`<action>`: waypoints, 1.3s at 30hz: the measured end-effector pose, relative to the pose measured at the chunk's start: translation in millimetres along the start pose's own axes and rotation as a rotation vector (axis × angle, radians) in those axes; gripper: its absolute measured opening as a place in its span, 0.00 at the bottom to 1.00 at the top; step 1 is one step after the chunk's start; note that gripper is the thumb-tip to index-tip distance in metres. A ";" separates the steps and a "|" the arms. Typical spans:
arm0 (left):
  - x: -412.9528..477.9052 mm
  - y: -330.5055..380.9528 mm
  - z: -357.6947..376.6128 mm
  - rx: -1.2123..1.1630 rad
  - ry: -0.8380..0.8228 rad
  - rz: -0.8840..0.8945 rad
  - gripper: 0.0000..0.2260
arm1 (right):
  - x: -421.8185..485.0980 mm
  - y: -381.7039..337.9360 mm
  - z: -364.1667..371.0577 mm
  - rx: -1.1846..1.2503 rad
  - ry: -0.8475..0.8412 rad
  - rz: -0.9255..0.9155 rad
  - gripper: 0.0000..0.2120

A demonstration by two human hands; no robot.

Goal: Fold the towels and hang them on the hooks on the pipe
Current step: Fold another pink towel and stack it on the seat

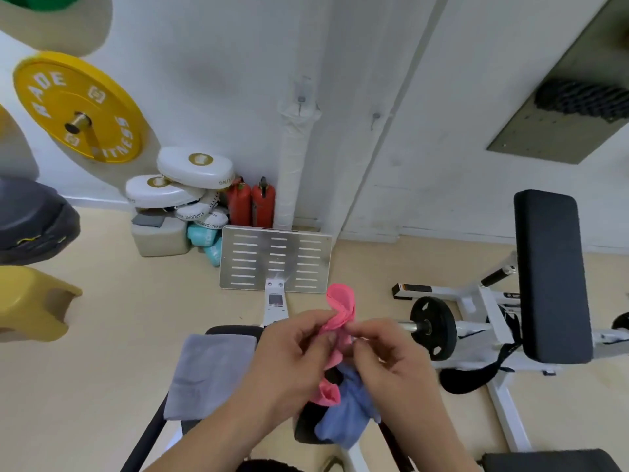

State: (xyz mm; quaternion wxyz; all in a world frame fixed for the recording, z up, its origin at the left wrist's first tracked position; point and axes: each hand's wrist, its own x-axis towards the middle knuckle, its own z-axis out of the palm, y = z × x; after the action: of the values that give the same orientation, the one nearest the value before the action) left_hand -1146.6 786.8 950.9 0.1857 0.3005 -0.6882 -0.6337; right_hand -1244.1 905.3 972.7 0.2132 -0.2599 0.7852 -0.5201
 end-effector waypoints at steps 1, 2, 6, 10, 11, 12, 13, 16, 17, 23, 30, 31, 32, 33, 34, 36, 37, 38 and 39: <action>1.1 1.5 -1.3 0.031 -0.039 0.017 0.15 | 4.1 -3.2 -6.6 -0.110 0.002 -0.100 0.21; 1.6 5.0 -2.0 0.050 -0.071 0.028 0.15 | 9.5 -6.1 -14.0 -0.228 -0.026 -0.203 0.24; 5.5 22.7 0.0 0.014 -0.152 0.085 0.15 | 33.4 -17.8 -35.2 -0.362 -0.290 -0.288 0.27; 13.9 27.8 3.5 -0.100 -0.145 0.105 0.13 | 48.7 -27.6 -46.4 -0.384 -0.269 -0.241 0.11; 16.3 25.7 4.8 -0.086 -0.125 0.100 0.12 | 50.4 -28.8 -48.6 -0.398 -0.249 -0.247 0.06; 18.2 22.2 5.7 -0.082 -0.116 0.087 0.11 | 50.9 -28.8 -50.5 -0.383 -0.237 -0.240 0.03; 19.5 17.5 6.0 -0.078 -0.136 0.061 0.12 | 50.7 -28.2 -52.4 -0.346 -0.228 -0.220 0.03; 21.4 0.5 7.2 0.103 -0.339 -0.002 0.18 | 52.5 -26.3 -58.2 -0.211 -0.167 -0.120 0.07; 21.0 -4.7 9.0 0.195 -0.390 -0.021 0.16 | 54.1 -25.3 -61.5 -0.183 -0.140 -0.086 0.07; 22.8 -22.1 9.8 0.498 -0.408 -0.139 0.10 | 66.4 9.2 -96.4 -0.297 0.011 -0.024 0.05; 38.1 -21.4 4.1 0.504 -0.375 -0.140 0.07 | 70.7 43.2 -131.5 -0.280 0.151 0.049 0.05; 38.8 -19.7 2.8 0.466 -0.375 -0.147 0.06 | 70.9 45.2 -134.7 -0.272 0.161 0.065 0.05; 39.1 -18.5 0.7 0.415 -0.362 -0.153 0.06 | 71.4 47.5 -138.0 -0.264 0.167 0.081 0.05; 38.8 -17.6 -1.9 0.350 -0.339 -0.156 0.06 | 71.6 50.1 -141.4 -0.254 0.172 0.098 0.05; 38.0 -16.0 -4.1 0.272 -0.305 -0.158 0.07 | 72.2 53.2 -144.8 -0.247 0.180 0.113 0.05; 36.5 -12.1 -6.7 0.110 -0.221 -0.158 0.07 | 73.3 59.2 -150.1 -0.230 0.207 0.140 0.05; 36.1 -10.6 -6.6 0.059 -0.190 -0.148 0.06 | 73.3 61.5 -151.3 -0.214 0.219 0.155 0.05; 35.8 -9.1 -5.7 0.027 -0.172 -0.137 0.05 | 73.5 63.3 -151.7 -0.193 0.229 0.167 0.06; 35.6 -9.3 -4.4 0.003 -0.161 -0.132 0.04 | 73.5 64.4 -151.6 -0.169 0.240 0.176 0.07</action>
State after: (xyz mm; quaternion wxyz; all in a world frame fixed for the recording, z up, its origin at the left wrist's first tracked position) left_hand -1168.9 760.2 937.8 0.0871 0.2936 -0.6805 -0.6657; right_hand -1404.7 986.9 964.1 0.1399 -0.1432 0.8657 -0.4588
